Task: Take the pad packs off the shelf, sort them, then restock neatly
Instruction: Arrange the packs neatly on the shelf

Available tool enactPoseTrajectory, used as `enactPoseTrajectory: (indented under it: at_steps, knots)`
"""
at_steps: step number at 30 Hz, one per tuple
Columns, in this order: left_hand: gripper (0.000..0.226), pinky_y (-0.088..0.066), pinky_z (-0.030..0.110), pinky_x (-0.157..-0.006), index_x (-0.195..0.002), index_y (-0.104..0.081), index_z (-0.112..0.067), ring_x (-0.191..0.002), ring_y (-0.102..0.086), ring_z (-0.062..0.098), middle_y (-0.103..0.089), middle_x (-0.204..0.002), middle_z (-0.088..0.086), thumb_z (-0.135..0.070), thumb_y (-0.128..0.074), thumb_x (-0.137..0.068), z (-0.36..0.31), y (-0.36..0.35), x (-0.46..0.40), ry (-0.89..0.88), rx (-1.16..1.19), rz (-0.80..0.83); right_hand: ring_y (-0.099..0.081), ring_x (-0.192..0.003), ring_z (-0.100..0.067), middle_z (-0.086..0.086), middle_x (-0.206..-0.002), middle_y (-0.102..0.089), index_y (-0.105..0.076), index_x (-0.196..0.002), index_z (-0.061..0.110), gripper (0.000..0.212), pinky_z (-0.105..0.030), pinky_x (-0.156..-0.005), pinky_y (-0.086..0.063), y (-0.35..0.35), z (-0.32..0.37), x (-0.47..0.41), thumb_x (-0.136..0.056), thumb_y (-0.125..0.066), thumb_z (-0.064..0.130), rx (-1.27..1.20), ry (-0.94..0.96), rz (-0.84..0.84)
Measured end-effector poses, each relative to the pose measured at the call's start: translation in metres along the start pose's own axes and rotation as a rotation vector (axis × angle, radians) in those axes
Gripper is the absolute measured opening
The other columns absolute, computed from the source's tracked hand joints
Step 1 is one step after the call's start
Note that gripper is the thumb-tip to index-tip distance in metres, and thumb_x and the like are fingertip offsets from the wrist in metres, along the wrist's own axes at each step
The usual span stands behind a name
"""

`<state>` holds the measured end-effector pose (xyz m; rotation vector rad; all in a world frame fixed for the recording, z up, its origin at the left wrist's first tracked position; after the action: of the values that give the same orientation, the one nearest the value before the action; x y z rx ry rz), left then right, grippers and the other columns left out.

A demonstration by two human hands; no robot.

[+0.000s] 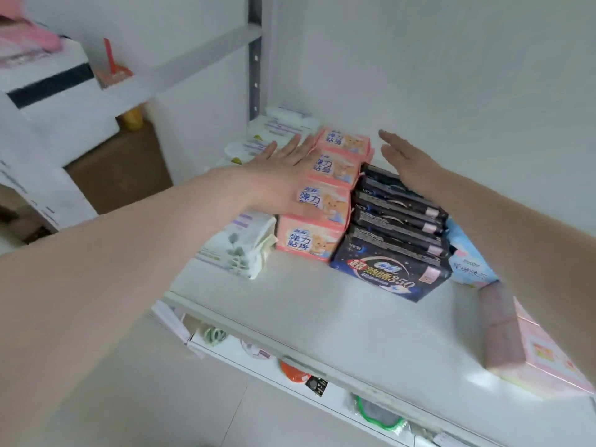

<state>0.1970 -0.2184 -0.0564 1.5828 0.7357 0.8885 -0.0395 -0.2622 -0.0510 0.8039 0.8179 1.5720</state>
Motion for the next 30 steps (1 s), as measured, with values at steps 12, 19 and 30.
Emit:
enactPoseTrajectory:
  at_steps: [12, 19, 30]
  knots:
    - [0.118, 0.011, 0.051, -0.117, -0.152, 0.012, -0.019, -0.146, 0.019, 0.018, 0.017, -0.159, 0.0, -0.082, -0.046, -0.07, 0.026, -0.024, -0.023, -0.212, -0.038, 0.085, -0.026, -0.141, -0.033, -0.016, -0.152, -0.029, -0.016, -0.154, 0.02, 0.055, -0.055, -0.114, -0.022, -0.054, 0.028, -0.096, -0.104, -0.028, 0.038, 0.375, -0.079, 0.126]
    - [0.08, 0.003, 0.048, -0.12, -0.153, 0.004, -0.015, -0.148, 0.012, 0.021, 0.012, -0.16, 0.006, -0.061, -0.023, -0.095, 0.069, -0.005, -0.019, 0.138, 0.46, -0.157, 0.003, -0.15, -0.021, -0.005, -0.163, -0.003, -0.016, -0.154, 0.031, 0.051, -0.045, -0.121, 0.002, -0.049, 0.077, -0.114, -0.105, -0.028, 0.039, 0.247, 0.042, 0.076]
    - [0.055, -0.033, 0.021, -0.088, -0.149, -0.028, -0.016, -0.128, -0.043, 0.022, -0.039, -0.148, 0.004, -0.038, -0.041, -0.1, 0.139, -0.026, -0.016, 0.537, 1.222, -0.159, -0.007, -0.149, -0.031, -0.01, -0.161, -0.015, -0.021, -0.151, 0.038, 0.049, -0.052, -0.119, -0.006, -0.103, 0.131, -0.209, -0.103, -0.027, 0.044, 0.378, 0.169, 0.203]
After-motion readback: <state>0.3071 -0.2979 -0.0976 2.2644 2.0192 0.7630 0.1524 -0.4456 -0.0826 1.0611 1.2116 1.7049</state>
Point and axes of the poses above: each hand's wrist, its own x-axis away from the middle knuckle, its own y-axis out of the back of the hand, z = x × y, the point moved 3 cm from there along -x, towards the middle knuckle
